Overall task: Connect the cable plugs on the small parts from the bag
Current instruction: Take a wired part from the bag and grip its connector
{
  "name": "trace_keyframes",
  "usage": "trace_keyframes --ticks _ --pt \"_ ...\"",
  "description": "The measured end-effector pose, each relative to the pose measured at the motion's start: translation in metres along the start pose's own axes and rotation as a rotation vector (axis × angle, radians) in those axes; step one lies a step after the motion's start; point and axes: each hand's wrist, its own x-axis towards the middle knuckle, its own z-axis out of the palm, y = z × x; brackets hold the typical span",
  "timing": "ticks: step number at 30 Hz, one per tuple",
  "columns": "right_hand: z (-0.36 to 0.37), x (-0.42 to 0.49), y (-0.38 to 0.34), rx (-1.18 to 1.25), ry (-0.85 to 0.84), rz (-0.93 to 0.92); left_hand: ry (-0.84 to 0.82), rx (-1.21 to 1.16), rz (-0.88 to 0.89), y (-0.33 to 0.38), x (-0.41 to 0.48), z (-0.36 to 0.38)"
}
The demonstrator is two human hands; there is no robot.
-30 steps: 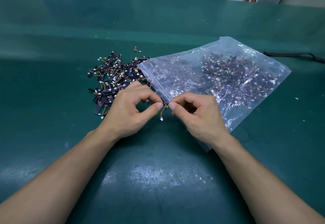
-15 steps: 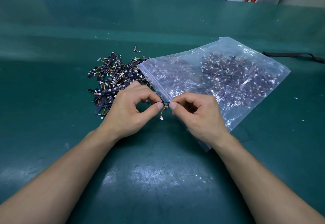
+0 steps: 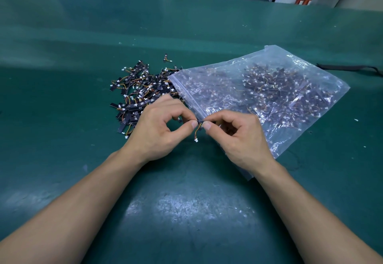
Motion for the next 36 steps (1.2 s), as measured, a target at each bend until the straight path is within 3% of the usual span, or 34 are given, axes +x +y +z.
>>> trace_keyframes --ticks 27,36 --pt "0.0 -0.0005 0.0026 -0.079 -0.026 -0.037 -0.037 -0.019 -0.02 -0.0017 -0.0014 -0.002" --pt "-0.003 0.0014 0.0042 -0.131 0.058 0.023 0.011 0.042 -0.015 -0.0042 0.0003 -0.0016"
